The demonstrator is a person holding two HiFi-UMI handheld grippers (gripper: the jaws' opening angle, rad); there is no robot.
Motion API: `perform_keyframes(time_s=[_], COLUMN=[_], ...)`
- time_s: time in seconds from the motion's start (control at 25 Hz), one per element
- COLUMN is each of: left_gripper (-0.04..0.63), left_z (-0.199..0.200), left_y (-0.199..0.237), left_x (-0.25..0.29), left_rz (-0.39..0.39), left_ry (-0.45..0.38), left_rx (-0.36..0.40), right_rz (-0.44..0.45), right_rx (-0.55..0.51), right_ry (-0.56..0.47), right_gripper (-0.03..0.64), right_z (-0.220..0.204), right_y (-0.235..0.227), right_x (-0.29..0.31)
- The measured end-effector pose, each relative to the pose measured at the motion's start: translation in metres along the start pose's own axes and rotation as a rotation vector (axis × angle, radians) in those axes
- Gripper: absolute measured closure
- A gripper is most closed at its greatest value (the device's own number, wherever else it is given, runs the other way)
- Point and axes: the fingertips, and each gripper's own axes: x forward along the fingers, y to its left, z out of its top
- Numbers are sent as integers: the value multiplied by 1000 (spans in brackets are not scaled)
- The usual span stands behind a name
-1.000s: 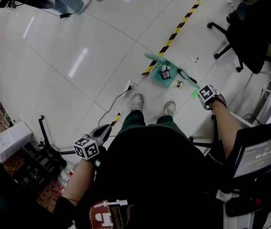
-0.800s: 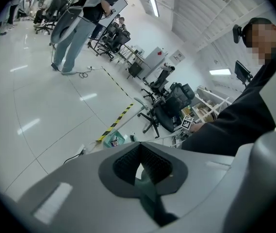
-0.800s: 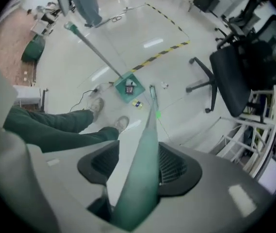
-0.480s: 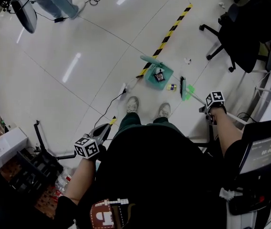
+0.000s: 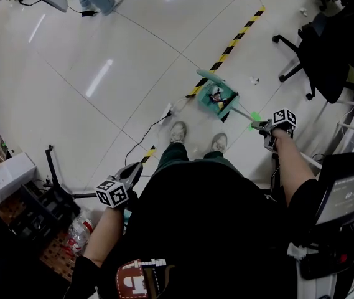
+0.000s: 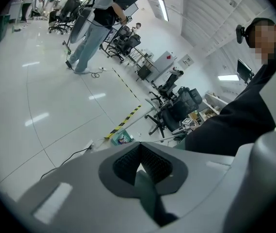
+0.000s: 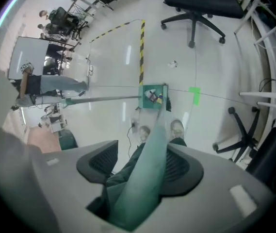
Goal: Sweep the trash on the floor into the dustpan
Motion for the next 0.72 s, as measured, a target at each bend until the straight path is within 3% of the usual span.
perform_keyframes(time_s=[0.08, 0.2, 0.48, 0.72], left_gripper=[597, 597, 597, 597], left_z=[-2, 1, 27, 47], left_y=[2, 0, -20, -69], left_x=[1, 8, 33, 58], left_rz=[-1, -13, -66, -116], left_ry=[2, 5, 7, -20], left_rx=[-1, 5, 71, 152], right_rz=[21, -51, -164, -133], right_rx=[-47, -140, -250, -287], right_ry=[-16, 2, 48, 85], right_gripper=[359, 368, 368, 367], right_z=[2, -6, -49, -101], right_y=[6, -8, -60, -103], right_x=[-10, -29, -59, -79])
